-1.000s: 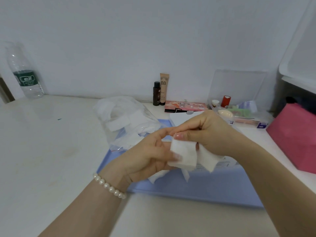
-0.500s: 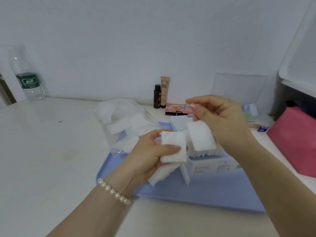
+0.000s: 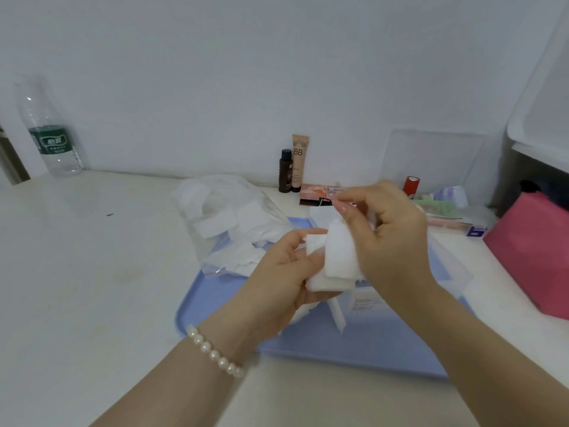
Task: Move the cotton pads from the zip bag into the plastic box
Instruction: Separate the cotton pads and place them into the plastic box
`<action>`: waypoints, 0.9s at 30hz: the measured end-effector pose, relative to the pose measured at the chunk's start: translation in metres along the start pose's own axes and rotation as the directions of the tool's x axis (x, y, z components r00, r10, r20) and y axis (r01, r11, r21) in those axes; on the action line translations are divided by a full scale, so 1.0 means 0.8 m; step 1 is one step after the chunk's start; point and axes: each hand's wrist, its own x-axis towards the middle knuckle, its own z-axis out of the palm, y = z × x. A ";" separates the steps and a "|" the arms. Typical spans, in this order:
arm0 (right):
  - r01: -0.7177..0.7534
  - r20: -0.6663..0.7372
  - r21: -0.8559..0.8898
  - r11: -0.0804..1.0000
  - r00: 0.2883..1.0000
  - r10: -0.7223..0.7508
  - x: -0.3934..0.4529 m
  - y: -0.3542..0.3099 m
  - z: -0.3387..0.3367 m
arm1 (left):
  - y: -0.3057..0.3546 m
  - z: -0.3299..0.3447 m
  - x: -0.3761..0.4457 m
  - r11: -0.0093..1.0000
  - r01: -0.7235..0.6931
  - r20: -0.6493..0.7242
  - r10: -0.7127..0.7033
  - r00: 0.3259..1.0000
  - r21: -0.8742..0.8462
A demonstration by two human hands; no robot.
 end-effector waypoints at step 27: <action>0.047 0.018 -0.041 0.998 0.999 -0.046 -0.011 0.005 0.014 | 0.000 0.002 0.002 0.999 0.019 0.028 -0.018 0.999 -0.041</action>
